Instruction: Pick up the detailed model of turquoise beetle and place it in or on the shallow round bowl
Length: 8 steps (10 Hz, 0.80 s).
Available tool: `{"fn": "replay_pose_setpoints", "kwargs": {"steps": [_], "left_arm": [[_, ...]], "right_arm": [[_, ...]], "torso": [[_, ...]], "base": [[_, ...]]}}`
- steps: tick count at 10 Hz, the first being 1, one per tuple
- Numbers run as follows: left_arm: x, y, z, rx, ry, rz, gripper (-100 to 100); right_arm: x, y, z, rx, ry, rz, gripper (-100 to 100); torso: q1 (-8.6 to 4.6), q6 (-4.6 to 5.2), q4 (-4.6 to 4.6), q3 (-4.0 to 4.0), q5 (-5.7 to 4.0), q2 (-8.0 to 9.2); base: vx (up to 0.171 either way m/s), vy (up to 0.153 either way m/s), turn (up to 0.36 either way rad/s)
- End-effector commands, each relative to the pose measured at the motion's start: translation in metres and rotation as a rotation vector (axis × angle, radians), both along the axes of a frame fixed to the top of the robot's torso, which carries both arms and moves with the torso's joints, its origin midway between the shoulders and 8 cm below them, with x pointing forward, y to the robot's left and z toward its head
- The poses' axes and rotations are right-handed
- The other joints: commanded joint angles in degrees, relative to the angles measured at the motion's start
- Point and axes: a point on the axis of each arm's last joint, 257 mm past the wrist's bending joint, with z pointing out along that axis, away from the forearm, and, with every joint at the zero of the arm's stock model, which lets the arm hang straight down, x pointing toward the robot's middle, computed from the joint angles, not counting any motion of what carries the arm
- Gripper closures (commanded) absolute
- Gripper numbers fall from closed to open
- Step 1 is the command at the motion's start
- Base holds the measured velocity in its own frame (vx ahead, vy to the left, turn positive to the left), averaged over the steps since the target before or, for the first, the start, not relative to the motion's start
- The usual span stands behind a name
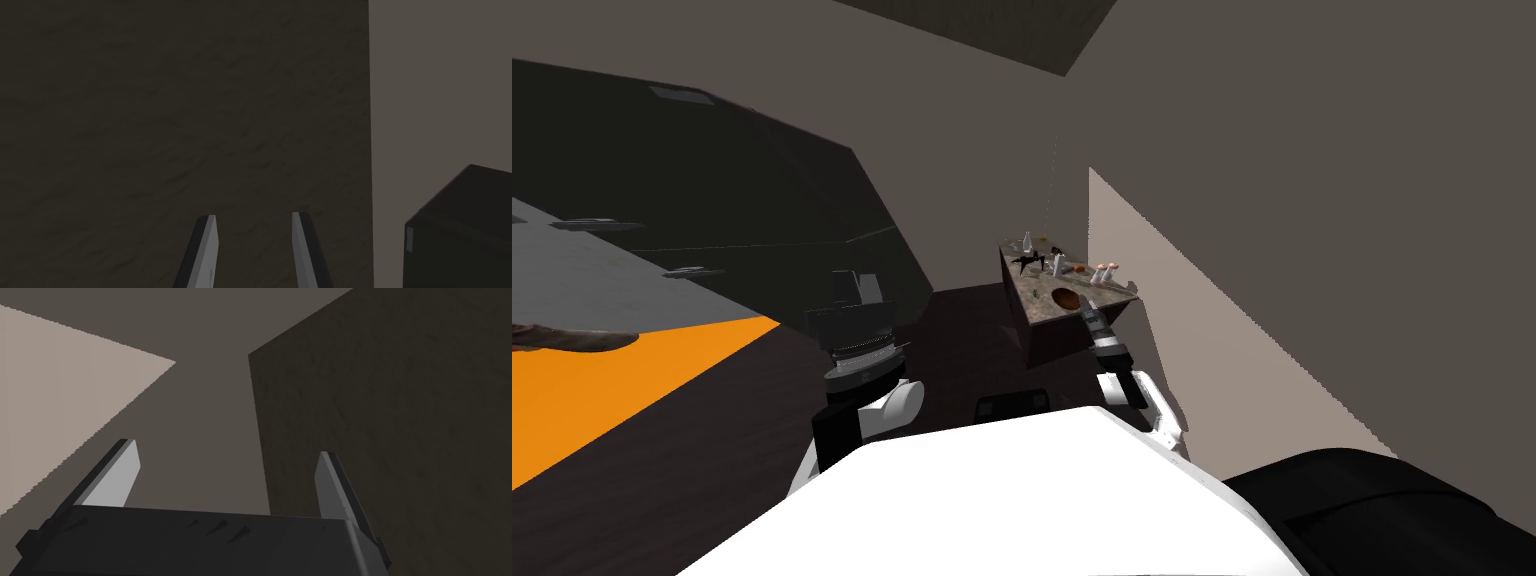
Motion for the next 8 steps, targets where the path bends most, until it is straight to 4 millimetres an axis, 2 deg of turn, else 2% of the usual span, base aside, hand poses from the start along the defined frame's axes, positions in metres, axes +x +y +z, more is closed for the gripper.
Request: {"fn": "replay_pose_setpoints", "kwargs": {"steps": [1, 5, 8], "left_arm": [[0.000, 0.000, 0.000, 0.000, 0.000, 0.000, 0], [0.000, 0.000, 0.000, 0.000, 0.000, 0.000, 0], [0.000, 0.000, 0.000, 0.000, 0.000, 0.000, 0]], "right_arm": [[0.003, -0.010, -0.021, -0.074, 0.059, -0.040, -100], [0.010, -0.032, -0.068, -0.245, 0.186, -0.109, -100], [0.014, -0.046, -0.098, -0.362, 0.268, -0.142, -100]], "torso": [[0.00, 0.00, 0.00, 0.00, 0.00, 0.00], [-0.23, -0.01, -0.09, -0.25, -0.04, -0.43], [-0.39, -0.02, -0.17, -0.45, -0.08, -0.80]], "base": [[-0.036, 0.199, -0.065], [0.016, 0.163, -0.037], [0.117, 0.118, -0.004]]}}
